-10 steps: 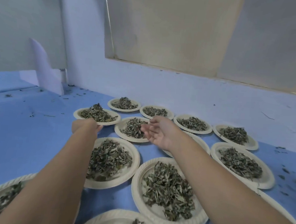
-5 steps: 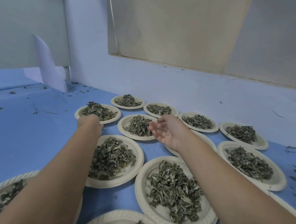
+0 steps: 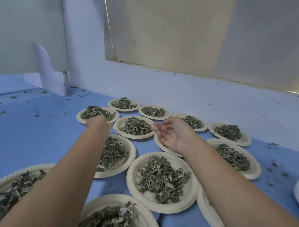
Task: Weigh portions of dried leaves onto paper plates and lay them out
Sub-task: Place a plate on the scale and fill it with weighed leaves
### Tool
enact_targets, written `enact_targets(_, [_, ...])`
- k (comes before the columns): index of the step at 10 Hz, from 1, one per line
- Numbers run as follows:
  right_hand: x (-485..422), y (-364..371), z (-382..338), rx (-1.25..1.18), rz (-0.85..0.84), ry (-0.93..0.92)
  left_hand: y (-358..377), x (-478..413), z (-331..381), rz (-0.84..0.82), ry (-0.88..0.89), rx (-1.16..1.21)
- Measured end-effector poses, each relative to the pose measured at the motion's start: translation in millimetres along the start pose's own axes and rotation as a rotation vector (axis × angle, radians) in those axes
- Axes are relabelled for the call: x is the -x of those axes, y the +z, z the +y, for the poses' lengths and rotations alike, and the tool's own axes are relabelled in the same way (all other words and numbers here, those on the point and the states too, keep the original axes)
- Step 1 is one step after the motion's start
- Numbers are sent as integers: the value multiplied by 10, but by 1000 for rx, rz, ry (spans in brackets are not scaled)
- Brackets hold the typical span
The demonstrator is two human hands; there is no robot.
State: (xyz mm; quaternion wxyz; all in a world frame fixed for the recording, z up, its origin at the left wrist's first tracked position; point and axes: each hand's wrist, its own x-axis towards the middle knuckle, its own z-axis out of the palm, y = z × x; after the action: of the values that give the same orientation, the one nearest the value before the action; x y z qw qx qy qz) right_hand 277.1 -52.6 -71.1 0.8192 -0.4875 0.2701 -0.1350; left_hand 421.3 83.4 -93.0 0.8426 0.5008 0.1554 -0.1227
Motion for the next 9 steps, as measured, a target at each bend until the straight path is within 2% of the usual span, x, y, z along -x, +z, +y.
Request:
enact_targets(1, [236, -126, -36, -25, -1, -2, 128, 346, -66, -117, -136, 183])
enact_targets(2, [516, -312, -117, -39, 11, -33, 231, 649, -210, -239, -73, 74])
enact_targets(4, [1211, -825, -286, -61, 38, -129, 508, 1705, -592, -376, -46, 37])
enact_targets(6, [1932, -1388, -451, 13, 141, -395, 783, 2659, -1052, -524, -78, 54])
enact_targets(7, [2216, -1684, -558, 162, 249, -556, 922, 3099, -1244, -581, -49, 57])
enact_targets(9, [2529, -2350, -647, 860, 616, -935, 1060, 3720, -1530, -685, -41, 42])
